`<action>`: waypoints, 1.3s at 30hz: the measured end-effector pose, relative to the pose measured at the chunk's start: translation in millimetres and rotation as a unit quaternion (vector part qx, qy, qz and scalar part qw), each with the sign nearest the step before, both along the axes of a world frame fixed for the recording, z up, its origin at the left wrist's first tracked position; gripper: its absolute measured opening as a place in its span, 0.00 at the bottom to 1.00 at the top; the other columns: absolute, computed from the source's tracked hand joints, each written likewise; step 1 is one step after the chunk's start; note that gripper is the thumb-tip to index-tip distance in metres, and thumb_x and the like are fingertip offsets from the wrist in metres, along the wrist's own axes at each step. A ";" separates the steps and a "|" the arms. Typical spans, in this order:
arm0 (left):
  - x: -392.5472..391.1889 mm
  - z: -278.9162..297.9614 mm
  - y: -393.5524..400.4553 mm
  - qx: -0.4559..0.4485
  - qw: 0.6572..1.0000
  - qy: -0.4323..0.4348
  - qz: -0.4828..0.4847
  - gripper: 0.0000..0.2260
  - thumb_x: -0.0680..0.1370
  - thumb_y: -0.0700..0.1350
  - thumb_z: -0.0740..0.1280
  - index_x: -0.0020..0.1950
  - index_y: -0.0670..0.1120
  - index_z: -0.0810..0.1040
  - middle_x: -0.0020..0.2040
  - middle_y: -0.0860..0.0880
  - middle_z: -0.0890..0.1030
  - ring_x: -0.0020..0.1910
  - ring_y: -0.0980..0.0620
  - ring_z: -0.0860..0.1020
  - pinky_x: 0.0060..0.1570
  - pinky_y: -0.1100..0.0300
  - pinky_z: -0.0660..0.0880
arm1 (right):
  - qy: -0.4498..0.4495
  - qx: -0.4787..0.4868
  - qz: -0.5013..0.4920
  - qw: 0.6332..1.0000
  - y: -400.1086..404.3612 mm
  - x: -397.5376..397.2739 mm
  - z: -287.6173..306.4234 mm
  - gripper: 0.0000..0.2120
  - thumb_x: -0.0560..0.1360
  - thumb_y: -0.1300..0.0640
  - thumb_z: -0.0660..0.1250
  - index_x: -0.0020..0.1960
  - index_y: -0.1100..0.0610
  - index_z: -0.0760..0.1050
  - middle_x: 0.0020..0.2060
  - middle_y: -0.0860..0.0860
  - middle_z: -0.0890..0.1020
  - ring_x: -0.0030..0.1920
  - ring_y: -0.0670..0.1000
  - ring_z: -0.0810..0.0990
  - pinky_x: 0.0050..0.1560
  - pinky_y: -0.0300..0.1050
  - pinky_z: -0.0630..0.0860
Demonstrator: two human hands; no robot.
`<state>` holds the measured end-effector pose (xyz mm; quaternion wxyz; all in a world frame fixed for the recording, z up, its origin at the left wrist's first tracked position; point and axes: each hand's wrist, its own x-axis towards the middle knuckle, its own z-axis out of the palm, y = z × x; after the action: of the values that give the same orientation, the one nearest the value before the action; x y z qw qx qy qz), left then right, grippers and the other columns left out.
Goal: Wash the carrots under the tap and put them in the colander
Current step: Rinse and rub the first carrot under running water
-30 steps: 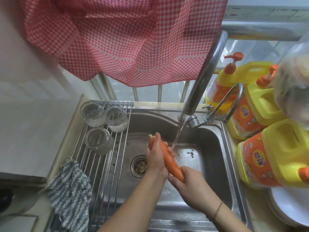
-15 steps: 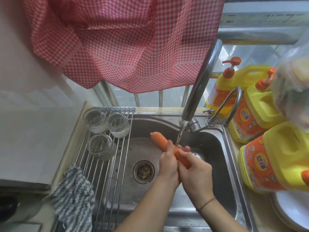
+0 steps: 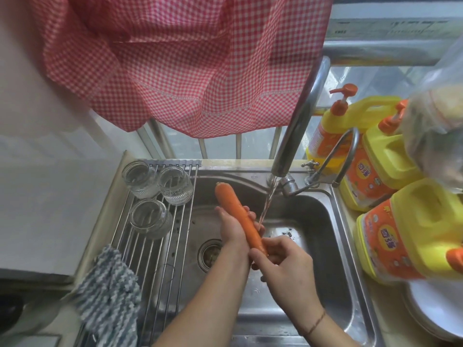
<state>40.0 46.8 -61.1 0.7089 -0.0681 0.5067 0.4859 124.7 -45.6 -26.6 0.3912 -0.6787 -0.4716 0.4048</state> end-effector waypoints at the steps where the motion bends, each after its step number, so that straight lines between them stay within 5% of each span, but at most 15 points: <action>1: 1.4 -0.5 0.2 -0.003 1.000 0.017 0.000 0.31 0.80 0.67 0.47 0.42 0.43 0.73 0.25 0.47 0.74 0.22 0.49 0.70 0.31 0.58 0.72 | 0.021 -0.015 -0.005 1.000 1.3 0.6 2.5 0.08 0.68 0.59 0.76 0.43 0.51 0.79 0.35 0.49 0.85 0.33 0.49 0.84 0.35 0.51 0.82; 9: 20.4 -1.2 -2.4 -0.003 0.996 0.089 0.009 0.33 0.79 0.69 0.49 0.50 0.41 0.77 0.40 0.44 0.80 0.33 0.47 0.77 0.41 0.55 0.75 | -0.015 -0.034 -0.005 0.999 25.2 8.6 9.2 0.04 0.72 0.55 0.73 0.42 0.54 0.78 0.28 0.52 0.82 0.25 0.47 0.79 0.24 0.34 0.71; 15: 24.4 -2.8 -7.9 0.030 0.997 0.066 0.028 0.30 0.79 0.69 0.51 0.53 0.43 0.75 0.42 0.45 0.77 0.33 0.49 0.74 0.39 0.56 0.73 | 0.002 -0.042 -0.031 0.999 30.8 11.8 3.0 0.14 0.78 0.55 0.65 0.36 0.62 0.74 0.27 0.58 0.79 0.23 0.53 0.78 0.28 0.54 0.78; 19: 25.5 -11.6 -12.4 0.030 0.996 0.078 0.014 0.31 0.77 0.71 0.53 0.52 0.43 0.75 0.42 0.46 0.79 0.37 0.47 0.78 0.42 0.54 0.77 | 0.011 -0.103 0.054 0.993 35.4 15.0 0.4 0.11 0.78 0.46 0.64 0.48 0.54 0.77 0.32 0.52 0.81 0.27 0.48 0.77 0.27 0.43 0.72; 21: 26.9 -14.6 -15.6 0.036 0.995 0.097 0.014 0.26 0.79 0.66 0.57 0.48 0.42 0.76 0.39 0.46 0.80 0.36 0.47 0.79 0.44 0.52 0.76 | -0.064 -0.104 0.115 0.986 33.8 17.4 -4.4 0.13 0.77 0.43 0.62 0.55 0.48 0.78 0.38 0.47 0.83 0.33 0.44 0.78 0.33 0.41 0.74; 24: 20.3 -10.1 -12.5 0.051 0.994 0.096 0.027 0.10 0.79 0.48 0.67 0.51 0.42 0.72 0.31 0.46 0.76 0.28 0.49 0.76 0.33 0.56 0.75 | -0.290 0.016 0.123 0.949 17.7 23.5 -9.6 0.13 0.76 0.43 0.63 0.59 0.42 0.77 0.40 0.44 0.84 0.39 0.48 0.82 0.34 0.44 0.73; 28: 9.0 -9.6 0.1 0.021 0.990 0.121 0.071 0.18 0.76 0.38 0.71 0.62 0.46 0.69 0.40 0.42 0.77 0.27 0.49 0.74 0.28 0.58 0.75 | -0.404 0.135 0.122 0.897 -10.2 32.5 -16.1 0.18 0.70 0.41 0.61 0.55 0.43 0.82 0.29 0.44 0.82 0.26 0.48 0.79 0.23 0.38 0.68; 30: 4.9 -6.8 1.0 -0.006 0.993 0.108 0.056 0.12 0.77 0.47 0.72 0.53 0.44 0.73 0.39 0.44 0.77 0.28 0.49 0.75 0.31 0.58 0.76 | -0.399 0.152 0.126 0.895 -19.4 37.0 -20.1 0.19 0.68 0.41 0.61 0.54 0.45 0.83 0.30 0.45 0.82 0.25 0.48 0.79 0.23 0.37 0.69; 32: -0.3 -4.9 1.5 -0.029 0.997 0.057 0.036 0.16 0.78 0.57 0.66 0.46 0.44 0.74 0.35 0.45 0.77 0.29 0.49 0.76 0.34 0.57 0.75 | -0.389 0.150 0.137 0.899 -26.4 38.1 -22.1 0.21 0.69 0.42 0.62 0.58 0.46 0.81 0.32 0.45 0.82 0.26 0.48 0.79 0.23 0.38 0.71; 36: -0.2 -5.3 -0.7 0.003 0.997 -0.069 0.023 0.17 0.81 0.56 0.59 0.43 0.44 0.74 0.33 0.45 0.76 0.30 0.50 0.75 0.32 0.60 0.76 | -0.374 0.035 0.154 0.914 -35.7 37.0 -9.8 0.19 0.74 0.41 0.61 0.63 0.42 0.73 0.36 0.43 0.82 0.34 0.47 0.81 0.32 0.39 0.73; 39: 6.0 -5.7 -4.6 0.024 0.992 -0.119 0.023 0.17 0.82 0.54 0.58 0.43 0.44 0.76 0.35 0.45 0.77 0.32 0.50 0.77 0.32 0.61 0.78 | -0.163 -0.181 0.167 0.955 -26.7 38.6 3.1 0.09 0.75 0.43 0.63 0.51 0.46 0.73 0.32 0.46 0.79 0.32 0.51 0.79 0.36 0.46 0.76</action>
<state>46.0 42.1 -66.7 0.7540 -0.1199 0.4053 0.5029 163.2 -72.3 -23.5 0.1062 -0.7063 -0.5548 0.4267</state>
